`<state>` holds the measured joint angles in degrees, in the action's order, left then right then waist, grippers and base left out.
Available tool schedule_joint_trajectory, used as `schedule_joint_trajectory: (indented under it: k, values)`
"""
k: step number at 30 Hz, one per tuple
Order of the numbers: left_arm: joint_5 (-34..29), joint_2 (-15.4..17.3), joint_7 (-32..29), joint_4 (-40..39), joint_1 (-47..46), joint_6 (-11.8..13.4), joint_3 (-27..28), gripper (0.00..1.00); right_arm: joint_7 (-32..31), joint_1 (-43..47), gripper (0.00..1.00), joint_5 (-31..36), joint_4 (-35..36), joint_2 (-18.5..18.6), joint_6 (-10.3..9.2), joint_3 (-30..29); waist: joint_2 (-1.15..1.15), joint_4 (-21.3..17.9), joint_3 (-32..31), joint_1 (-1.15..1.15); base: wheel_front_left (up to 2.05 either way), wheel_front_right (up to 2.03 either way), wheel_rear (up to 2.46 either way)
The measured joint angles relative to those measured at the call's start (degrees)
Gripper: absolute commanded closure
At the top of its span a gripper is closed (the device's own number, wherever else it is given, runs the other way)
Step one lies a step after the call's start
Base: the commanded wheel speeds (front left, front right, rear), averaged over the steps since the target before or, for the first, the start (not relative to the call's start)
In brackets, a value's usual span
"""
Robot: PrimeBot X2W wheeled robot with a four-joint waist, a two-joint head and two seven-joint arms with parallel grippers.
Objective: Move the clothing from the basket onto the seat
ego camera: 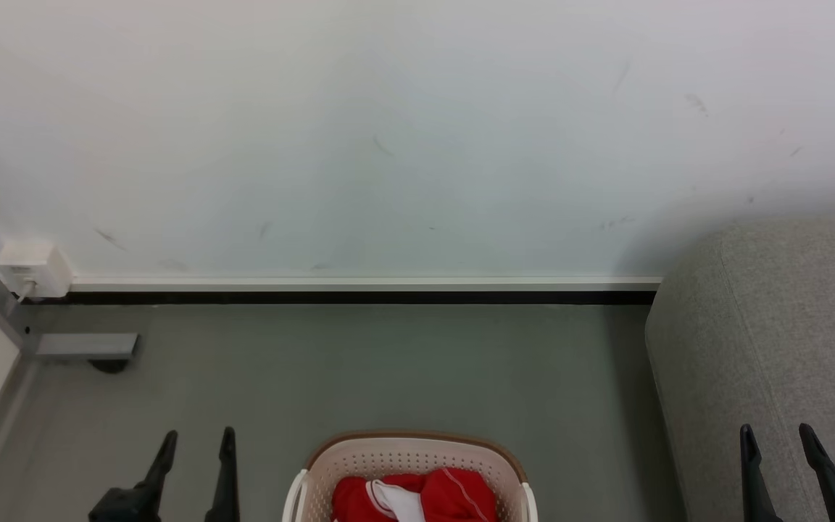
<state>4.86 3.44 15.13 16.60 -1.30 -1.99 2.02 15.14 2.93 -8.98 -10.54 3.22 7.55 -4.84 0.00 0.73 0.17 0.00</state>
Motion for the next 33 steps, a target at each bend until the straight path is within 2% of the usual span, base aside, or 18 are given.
schedule_joint_trajectory:
  k: [18,26,33]
  values:
    - [-0.91,-0.52,0.0,-0.15,-0.72,-0.75,0.56,0.0,0.0,-0.36,0.0,0.16,0.41,0.02,0.0,0.33,0.0,-1.0,1.72,0.0,0.0,0.0,0.0]
    - [-1.85,-0.6,0.0,0.25,-6.18,-1.43,-3.5,0.0,0.01,-3.94,0.0,-0.7,2.12,0.6,0.0,0.53,0.0,-1.58,7.31,0.0,0.0,0.0,0.0]
    - [-3.58,-0.66,0.01,5.08,-14.83,-2.08,-8.49,0.0,0.02,-10.0,0.0,-1.77,4.05,1.38,0.0,1.33,0.0,-2.4,15.4,0.0,0.0,0.0,0.0]
